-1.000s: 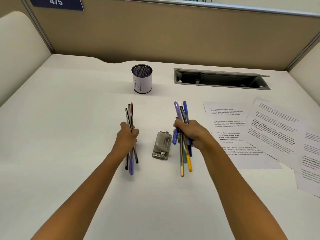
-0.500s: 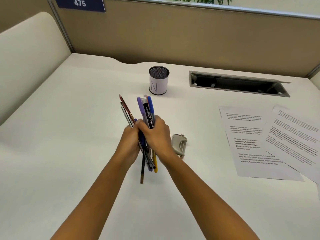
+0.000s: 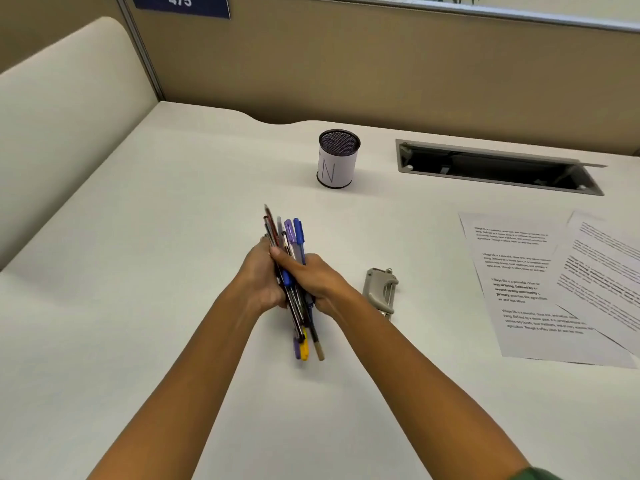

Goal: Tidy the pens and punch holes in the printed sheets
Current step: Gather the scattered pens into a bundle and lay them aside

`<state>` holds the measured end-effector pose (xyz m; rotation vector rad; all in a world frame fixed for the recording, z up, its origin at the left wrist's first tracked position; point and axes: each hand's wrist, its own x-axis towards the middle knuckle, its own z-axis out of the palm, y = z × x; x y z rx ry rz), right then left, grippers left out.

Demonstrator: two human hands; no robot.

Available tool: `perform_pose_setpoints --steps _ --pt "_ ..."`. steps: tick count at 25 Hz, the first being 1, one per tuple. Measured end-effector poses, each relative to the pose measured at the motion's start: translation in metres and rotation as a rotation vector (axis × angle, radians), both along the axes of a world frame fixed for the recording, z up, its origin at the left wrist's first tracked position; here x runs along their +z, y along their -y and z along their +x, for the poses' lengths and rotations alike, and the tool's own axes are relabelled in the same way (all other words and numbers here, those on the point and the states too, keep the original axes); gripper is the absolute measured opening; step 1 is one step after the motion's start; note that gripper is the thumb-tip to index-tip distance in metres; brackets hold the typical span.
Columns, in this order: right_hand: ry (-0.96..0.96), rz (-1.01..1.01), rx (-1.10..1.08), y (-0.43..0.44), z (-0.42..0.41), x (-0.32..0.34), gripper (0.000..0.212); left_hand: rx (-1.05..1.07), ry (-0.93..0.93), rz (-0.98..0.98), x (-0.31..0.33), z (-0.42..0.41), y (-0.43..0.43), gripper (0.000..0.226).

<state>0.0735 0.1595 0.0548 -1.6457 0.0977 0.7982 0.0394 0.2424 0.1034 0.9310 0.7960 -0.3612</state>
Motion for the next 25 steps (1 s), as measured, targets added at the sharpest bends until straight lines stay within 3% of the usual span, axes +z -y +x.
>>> perform_pose_setpoints --steps 6,11,13,18,20,22,25 --pt "0.009 0.062 -0.01 -0.002 0.008 -0.001 0.042 -0.056 0.14 -0.079 -0.012 0.007 -0.021 0.087" --pt "0.308 0.073 -0.086 -0.015 0.01 0.009 0.01 -0.125 0.405 -0.021 -0.006 0.007 -0.028 0.079" --pt "0.462 0.094 -0.138 -0.022 0.012 0.018 0.013 -0.069 0.575 0.144 -0.005 0.008 -0.027 0.067" --pt "0.741 0.285 -0.3 -0.032 0.016 0.03 0.016 -0.054 0.955 0.872 -0.03 -0.005 -0.038 0.054" --pt "0.795 0.32 -0.342 -0.035 0.016 0.025 0.019 -0.157 0.972 1.039 -0.049 -0.011 -0.046 0.055" --pt "0.818 0.317 -0.35 -0.037 0.015 0.015 0.022 -0.258 0.92 1.116 -0.068 -0.012 -0.051 0.07" --pt "0.897 0.267 -0.307 -0.036 0.012 -0.006 0.022 -0.309 0.762 1.105 -0.094 -0.011 -0.042 0.067"
